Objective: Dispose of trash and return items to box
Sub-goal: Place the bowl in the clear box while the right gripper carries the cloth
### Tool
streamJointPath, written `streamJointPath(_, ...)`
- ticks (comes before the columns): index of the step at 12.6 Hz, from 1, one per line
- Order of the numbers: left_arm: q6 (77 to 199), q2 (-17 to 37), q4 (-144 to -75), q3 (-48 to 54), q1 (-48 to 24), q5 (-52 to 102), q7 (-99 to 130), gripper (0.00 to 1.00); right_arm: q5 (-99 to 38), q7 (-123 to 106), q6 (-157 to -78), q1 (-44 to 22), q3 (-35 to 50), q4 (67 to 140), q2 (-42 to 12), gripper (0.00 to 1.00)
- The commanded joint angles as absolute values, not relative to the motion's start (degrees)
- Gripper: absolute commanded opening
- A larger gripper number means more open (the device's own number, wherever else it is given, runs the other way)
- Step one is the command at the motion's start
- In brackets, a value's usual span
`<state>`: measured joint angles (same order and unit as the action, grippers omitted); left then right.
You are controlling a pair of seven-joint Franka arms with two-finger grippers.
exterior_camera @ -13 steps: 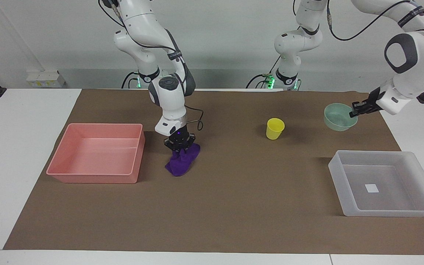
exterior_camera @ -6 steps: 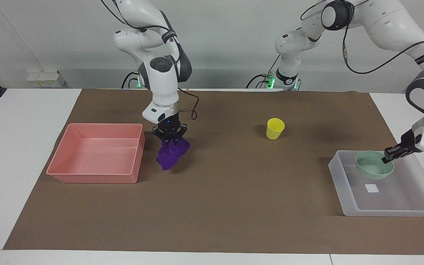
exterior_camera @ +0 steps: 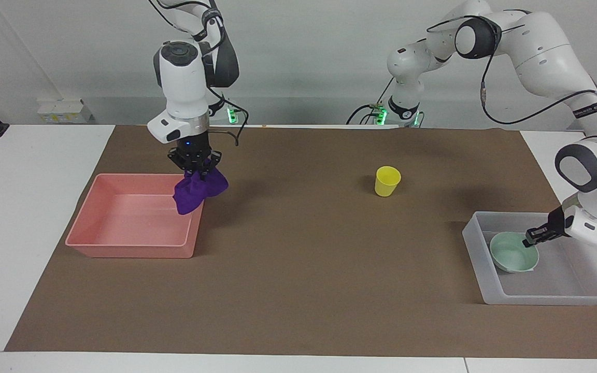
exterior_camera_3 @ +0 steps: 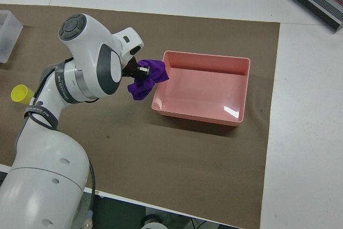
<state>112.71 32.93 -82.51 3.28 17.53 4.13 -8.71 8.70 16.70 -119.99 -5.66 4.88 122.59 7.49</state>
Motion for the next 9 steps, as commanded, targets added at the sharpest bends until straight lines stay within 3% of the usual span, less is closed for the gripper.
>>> streamJointPath(1, 112.5, 32.79, -80.69, 3.42, 16.09, 4.48, -8.53, 1.0, 9.05, 11.97, -117.95, -1.34, 5.36, 122.52, 7.73, 0.0)
streamJointPath(6, 116.02, 29.29, -78.4, 3.69, 13.28, 4.13, -8.7, 1.0, 4.94, -1.47, -119.79, 4.73, 5.36, 122.87, 4.67, 0.0)
streamJointPath(9, 105.43, 23.57, -79.1, 3.78, 10.9, 4.22, -8.18, 1.0, 1.67, -4.04, -121.64, 5.27, 5.36, 122.87, 2.3, 0.0)
